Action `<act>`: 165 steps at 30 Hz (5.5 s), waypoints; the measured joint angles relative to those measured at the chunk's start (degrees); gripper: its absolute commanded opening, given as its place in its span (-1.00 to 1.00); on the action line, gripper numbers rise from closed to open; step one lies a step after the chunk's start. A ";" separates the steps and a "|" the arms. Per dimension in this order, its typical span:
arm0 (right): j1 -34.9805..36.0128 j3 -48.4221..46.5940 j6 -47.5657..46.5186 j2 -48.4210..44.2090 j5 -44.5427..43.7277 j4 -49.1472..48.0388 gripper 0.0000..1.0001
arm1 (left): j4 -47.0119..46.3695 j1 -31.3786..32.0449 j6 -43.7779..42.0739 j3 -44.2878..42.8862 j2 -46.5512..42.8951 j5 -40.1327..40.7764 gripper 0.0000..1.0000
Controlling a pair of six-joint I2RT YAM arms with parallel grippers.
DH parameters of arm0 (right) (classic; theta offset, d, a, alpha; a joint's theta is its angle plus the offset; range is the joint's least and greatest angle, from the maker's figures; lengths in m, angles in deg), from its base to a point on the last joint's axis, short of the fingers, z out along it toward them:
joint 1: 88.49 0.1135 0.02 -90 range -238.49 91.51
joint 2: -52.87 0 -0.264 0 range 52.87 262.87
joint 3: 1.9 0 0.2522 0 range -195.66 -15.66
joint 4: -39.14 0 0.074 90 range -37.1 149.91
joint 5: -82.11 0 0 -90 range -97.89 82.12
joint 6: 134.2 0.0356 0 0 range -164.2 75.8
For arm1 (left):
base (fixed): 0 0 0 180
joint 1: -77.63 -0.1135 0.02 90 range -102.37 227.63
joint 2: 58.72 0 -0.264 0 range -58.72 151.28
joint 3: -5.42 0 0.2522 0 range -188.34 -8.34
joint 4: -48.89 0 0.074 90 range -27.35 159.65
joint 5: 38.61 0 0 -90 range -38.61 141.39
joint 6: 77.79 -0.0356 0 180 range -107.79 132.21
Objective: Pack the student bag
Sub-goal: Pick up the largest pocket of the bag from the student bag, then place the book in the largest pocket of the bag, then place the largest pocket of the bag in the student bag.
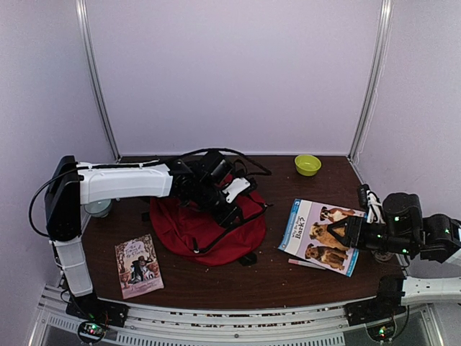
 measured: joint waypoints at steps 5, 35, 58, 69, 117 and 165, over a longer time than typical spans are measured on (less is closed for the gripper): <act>-0.07 0.00 -0.11 0.20 0.00 -0.26 -1.00 | -0.07 0.00 0.44 0.44 0.00 0.00 -1.00; 1.68 9.31 20.46 7.78 5.29 -31.28 -1.00 | -4.26 -0.37 17.05 2.73 -8.57 0.11 -1.00; 2.25 9.29 26.25 24.17 2.62 -43.04 -1.00 | -8.02 0.79 21.22 -1.22 -5.64 -2.80 -1.00; -5.42 8.22 25.55 42.34 9.66 -59.60 -1.00 | -8.96 2.25 21.20 -1.22 -6.40 -4.28 -1.00; -6.86 -2.91 6.01 45.44 19.89 -53.94 0.99 | -9.31 1.29 23.06 2.12 -13.60 -0.85 -1.00; -3.96 -7.52 -9.84 29.07 16.39 -23.71 0.61 | -19.21 1.03 26.36 22.88 -18.73 -0.57 -0.61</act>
